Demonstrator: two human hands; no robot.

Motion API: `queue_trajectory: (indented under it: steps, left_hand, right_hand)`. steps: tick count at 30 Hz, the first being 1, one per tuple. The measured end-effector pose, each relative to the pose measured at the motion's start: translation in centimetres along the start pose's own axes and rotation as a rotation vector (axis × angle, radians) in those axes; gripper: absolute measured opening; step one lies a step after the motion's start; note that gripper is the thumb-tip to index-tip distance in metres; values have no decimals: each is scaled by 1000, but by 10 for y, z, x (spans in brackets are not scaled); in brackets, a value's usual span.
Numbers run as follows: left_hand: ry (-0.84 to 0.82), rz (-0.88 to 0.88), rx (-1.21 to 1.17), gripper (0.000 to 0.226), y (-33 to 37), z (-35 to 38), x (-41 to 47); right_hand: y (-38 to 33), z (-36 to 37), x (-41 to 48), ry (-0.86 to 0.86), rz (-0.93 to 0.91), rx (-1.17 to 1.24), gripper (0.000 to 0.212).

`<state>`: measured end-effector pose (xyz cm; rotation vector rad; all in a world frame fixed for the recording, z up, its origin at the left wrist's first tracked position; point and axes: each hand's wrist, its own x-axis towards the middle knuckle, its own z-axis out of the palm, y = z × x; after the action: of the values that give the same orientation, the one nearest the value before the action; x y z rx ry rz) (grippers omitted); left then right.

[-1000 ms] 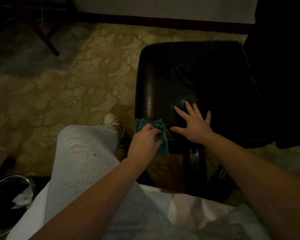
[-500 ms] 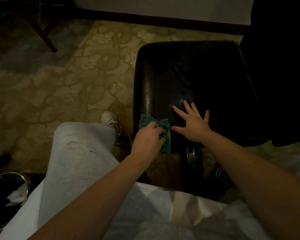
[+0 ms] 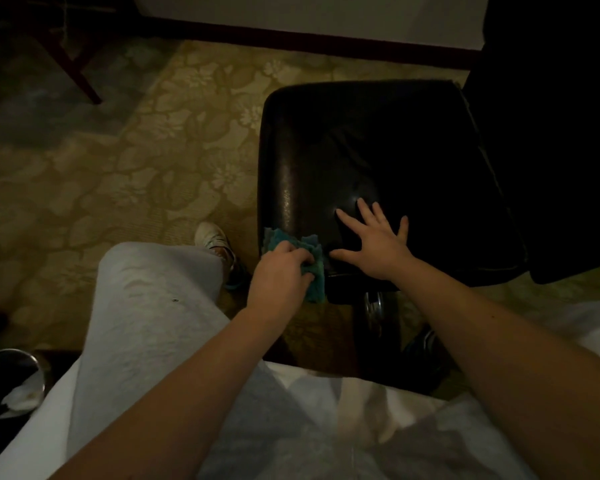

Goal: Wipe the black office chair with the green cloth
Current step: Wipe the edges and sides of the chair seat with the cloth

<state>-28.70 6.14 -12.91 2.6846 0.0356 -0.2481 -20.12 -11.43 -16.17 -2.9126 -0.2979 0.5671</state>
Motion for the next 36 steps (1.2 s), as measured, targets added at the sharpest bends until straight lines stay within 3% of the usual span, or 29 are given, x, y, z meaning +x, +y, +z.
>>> queue_trajectory:
  steps: [5, 11, 20, 27, 36]
  left_hand:
    - [-21, 90, 53, 33, 20, 13, -1]
    - [-49, 45, 19, 31, -6, -3, 5]
    - [32, -3, 10, 29, 0, 4, 8]
    - [-144, 74, 52, 31, -17, -17, 19]
    - [-17, 57, -10, 28, 12, 5, 17]
  right_hand:
    - [-1, -1, 1, -32, 9, -28, 76]
    - [41, -23, -12, -20, -162, 28, 68]
    - [60, -18, -22, 26, -30, 98, 72]
    - [68, -26, -20, -55, -50, 169, 63]
    - [56, -24, -20, -41, 13, 133, 59]
